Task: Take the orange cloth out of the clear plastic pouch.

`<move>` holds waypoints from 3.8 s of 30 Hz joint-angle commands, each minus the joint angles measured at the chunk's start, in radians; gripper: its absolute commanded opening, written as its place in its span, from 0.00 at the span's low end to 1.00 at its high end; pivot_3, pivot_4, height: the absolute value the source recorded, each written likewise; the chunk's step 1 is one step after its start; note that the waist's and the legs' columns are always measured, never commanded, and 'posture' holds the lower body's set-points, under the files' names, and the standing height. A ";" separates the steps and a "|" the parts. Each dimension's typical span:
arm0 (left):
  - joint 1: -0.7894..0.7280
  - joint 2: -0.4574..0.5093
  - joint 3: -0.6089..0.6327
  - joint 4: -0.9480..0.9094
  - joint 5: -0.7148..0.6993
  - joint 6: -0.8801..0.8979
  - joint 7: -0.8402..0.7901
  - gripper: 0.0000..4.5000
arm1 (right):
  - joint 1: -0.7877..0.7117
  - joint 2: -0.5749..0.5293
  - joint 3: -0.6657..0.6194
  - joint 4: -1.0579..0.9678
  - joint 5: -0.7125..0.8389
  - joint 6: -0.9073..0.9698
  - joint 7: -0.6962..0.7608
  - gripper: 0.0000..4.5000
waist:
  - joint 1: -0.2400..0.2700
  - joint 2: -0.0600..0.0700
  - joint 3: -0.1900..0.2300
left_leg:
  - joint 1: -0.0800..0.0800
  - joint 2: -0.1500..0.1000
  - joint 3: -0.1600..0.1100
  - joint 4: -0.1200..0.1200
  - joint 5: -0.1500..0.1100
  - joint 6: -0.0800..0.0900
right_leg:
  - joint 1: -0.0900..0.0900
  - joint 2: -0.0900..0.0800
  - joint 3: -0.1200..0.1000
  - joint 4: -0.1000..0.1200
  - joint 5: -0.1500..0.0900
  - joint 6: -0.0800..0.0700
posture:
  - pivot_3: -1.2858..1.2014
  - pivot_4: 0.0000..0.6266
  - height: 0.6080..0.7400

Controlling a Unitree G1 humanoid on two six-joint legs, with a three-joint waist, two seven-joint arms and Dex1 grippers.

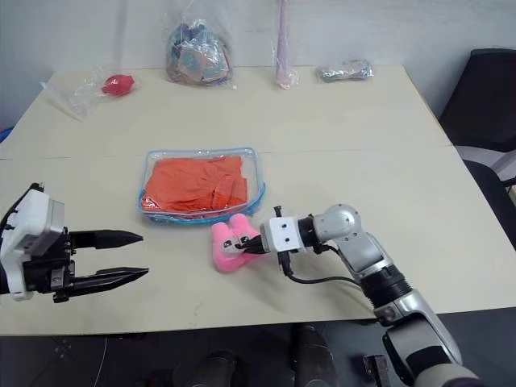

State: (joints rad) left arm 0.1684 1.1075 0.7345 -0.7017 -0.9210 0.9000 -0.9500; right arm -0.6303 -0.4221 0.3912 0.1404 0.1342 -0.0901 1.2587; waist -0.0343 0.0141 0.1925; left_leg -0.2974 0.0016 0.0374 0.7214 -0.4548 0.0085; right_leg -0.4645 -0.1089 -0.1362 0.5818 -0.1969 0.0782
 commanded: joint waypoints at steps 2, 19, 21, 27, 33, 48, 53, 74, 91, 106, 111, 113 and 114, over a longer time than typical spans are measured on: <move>-0.016 -0.005 -0.007 0.007 0.016 -0.032 -0.002 0.67 | -0.039 0.089 -0.007 -0.097 0.088 0.195 -0.038 0.00 | -0.003 0.000 0.000 | 0.000 0.001 0.000 0.000 0.000 -0.001 | 0.000 0.001 0.000 0.000 0.000 -0.001 | 0.52 0.24 1.00; -0.008 -0.006 -0.180 0.037 0.189 -0.187 -0.053 0.67 | -0.038 0.178 0.070 -0.095 0.031 0.424 -0.108 0.36 | -0.009 0.001 0.000 | 0.000 0.001 0.000 -0.001 0.000 -0.002 | -0.001 0.002 -0.001 0.002 -0.001 -0.002 | 0.52 0.24 1.00; -0.004 -0.009 -0.203 0.041 0.219 -0.215 -0.058 0.67 | -0.036 0.159 0.057 -0.121 0.049 0.450 -0.095 0.52 | -0.008 0.001 0.000 | 0.000 0.001 0.000 -0.001 0.000 -0.002 | -0.001 0.002 -0.001 0.002 -0.001 -0.002 | 0.52 0.24 1.00; -0.030 -0.026 -0.344 0.069 0.361 -0.338 -0.033 0.67 | -0.049 0.071 -0.026 -0.251 0.152 0.533 -0.049 0.52 | -0.002 0.001 0.000 | 0.000 0.001 0.000 -0.001 0.000 -0.002 | -0.001 0.002 -0.001 0.001 -0.001 -0.002 | 0.52 0.24 1.00; -0.135 -0.096 -0.530 0.106 0.501 -0.427 0.045 0.67 | -0.052 0.006 -0.069 -0.291 0.179 0.547 -0.046 0.52 | 0.005 0.000 0.000 | 0.000 0.001 0.000 -0.001 0.000 -0.002 | -0.001 0.002 0.000 0.001 -0.001 -0.002 | 0.52 0.24 1.00; -0.216 -0.210 -0.746 0.231 0.724 -0.468 0.161 0.67 | -0.159 -0.048 -0.094 -0.059 0.007 0.186 -0.102 0.52 | 0.007 0.000 0.000 | 0.000 0.001 0.001 -0.001 0.000 -0.001 | -0.001 0.001 0.000 0.002 -0.001 -0.002 | 0.52 0.24 1.00; -0.218 -0.232 -0.739 0.248 0.728 -0.500 0.157 0.42 | -0.188 -0.031 -0.049 0.086 -0.111 -0.021 -0.137 0.53 | 0.007 0.000 0.000 | 0.000 0.000 0.001 -0.001 0.001 0.000 | -0.001 -0.001 -0.001 0.003 -0.001 -0.002 | 0.52 0.24 1.00; -0.138 -0.196 -0.605 0.118 0.666 -0.383 0.135 0.01 | -0.311 0.071 -0.012 0.542 -0.308 -0.463 -0.280 0.09 | -0.004 0.000 0.000 | 0.000 0.008 0.000 -0.001 0.001 0.000 | -0.001 0.000 0.000 0.002 -0.001 -0.002 | 0.52 0.24 1.00; 0.092 -0.148 -0.174 0.144 0.625 -0.365 0.029 0.01 | -0.220 -0.134 -0.076 0.380 -0.136 -0.547 -0.056 0.01 | 0.006 0.001 0.000 | -0.002 0.009 -0.001 -0.001 0.001 -0.001 | -0.001 0.000 -0.001 0.000 -0.002 -0.003 | 0.52 0.24 1.00; 0.049 -0.127 -0.131 0.393 0.663 -0.505 -0.007 0.01 | -0.198 -0.176 -0.084 0.386 -0.030 -0.622 0.052 0.01 | 0.005 0.002 0.001 | -0.001 0.010 0.001 -0.001 0.000 -0.002 | -0.001 0.000 -0.004 0.001 -0.002 -0.003 | 0.52 0.24 1.00; 0.065 -0.166 -0.184 0.332 0.642 -0.469 0.002 0.23 | -0.194 -0.163 -0.087 0.347 -0.029 -0.534 0.041 0.23 | 0.004 0.002 0.001 | -0.001 0.011 0.001 -0.001 0.000 -0.002 | -0.001 0.000 -0.005 0.001 -0.002 -0.003 | 0.52 0.24 1.00; 0.079 -0.168 -0.179 0.324 0.644 -0.477 -0.004 0.38 | -0.182 -0.170 -0.091 0.321 -0.022 -0.500 0.044 0.38 | 0.004 0.002 0.001 | -0.001 0.011 0.001 -0.001 0.000 -0.002 | -0.001 0.000 -0.005 0.001 -0.002 -0.003 | 0.52 0.24 1.00; 0.085 -0.169 -0.175 0.321 0.645 -0.480 -0.005 0.45 | -0.175 -0.175 -0.095 0.305 -0.017 -0.485 0.045 0.46 | 0.004 0.002 0.001 | -0.001 0.011 0.001 -0.001 0.000 -0.002 | -0.001 0.000 -0.005 0.001 -0.002 -0.003 | 0.52 0.24 1.00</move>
State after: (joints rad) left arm 0.2444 0.9389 0.5319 -0.3529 -0.2713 0.4285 -0.9548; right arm -0.8126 -0.5860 0.3361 0.5002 0.0842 -0.5990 1.3055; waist -0.0299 0.0161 0.1932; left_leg -0.2979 0.0127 0.0382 0.7203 -0.4548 0.0069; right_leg -0.4654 -0.1085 -0.1409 0.5825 -0.1989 0.0747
